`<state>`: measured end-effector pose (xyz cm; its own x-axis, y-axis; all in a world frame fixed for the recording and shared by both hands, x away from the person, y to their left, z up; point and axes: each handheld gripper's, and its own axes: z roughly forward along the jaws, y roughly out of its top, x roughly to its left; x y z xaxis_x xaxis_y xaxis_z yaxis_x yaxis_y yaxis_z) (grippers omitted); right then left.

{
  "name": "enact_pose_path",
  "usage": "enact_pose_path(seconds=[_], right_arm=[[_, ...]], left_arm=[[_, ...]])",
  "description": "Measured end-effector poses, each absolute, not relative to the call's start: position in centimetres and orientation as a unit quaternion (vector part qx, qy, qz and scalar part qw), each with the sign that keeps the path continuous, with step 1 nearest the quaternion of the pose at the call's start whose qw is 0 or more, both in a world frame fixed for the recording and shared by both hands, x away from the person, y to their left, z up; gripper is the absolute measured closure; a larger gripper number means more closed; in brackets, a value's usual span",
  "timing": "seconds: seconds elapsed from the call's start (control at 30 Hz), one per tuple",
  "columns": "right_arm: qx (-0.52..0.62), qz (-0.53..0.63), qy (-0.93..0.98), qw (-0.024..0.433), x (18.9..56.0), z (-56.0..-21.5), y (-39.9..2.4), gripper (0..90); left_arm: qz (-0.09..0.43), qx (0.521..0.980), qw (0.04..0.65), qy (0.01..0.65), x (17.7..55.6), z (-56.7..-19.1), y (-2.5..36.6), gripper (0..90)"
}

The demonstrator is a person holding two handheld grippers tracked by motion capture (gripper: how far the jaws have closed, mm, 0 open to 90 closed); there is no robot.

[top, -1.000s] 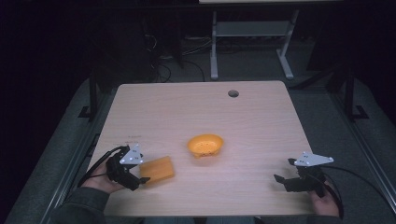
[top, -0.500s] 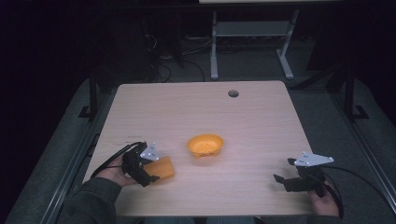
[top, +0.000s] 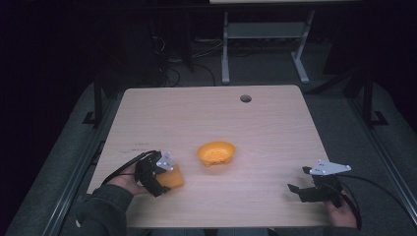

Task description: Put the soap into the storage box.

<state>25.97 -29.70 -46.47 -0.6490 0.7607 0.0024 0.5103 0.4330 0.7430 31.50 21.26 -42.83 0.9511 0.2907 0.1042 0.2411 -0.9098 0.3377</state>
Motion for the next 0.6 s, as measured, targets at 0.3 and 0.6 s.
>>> enact_pose_path(seconds=[0.3,0.6], right_arm=[[0.384,0.373,0.828,0.168,26.0,-46.5,-29.7,13.9],[0.382,0.372,0.829,0.167,26.0,-46.5,-29.7,13.9]], left_arm=[[0.06,0.977,0.146,0.141,32.1,-43.6,20.9,18.2],[0.04,0.978,0.138,0.149,32.5,-44.2,20.8,19.3]])
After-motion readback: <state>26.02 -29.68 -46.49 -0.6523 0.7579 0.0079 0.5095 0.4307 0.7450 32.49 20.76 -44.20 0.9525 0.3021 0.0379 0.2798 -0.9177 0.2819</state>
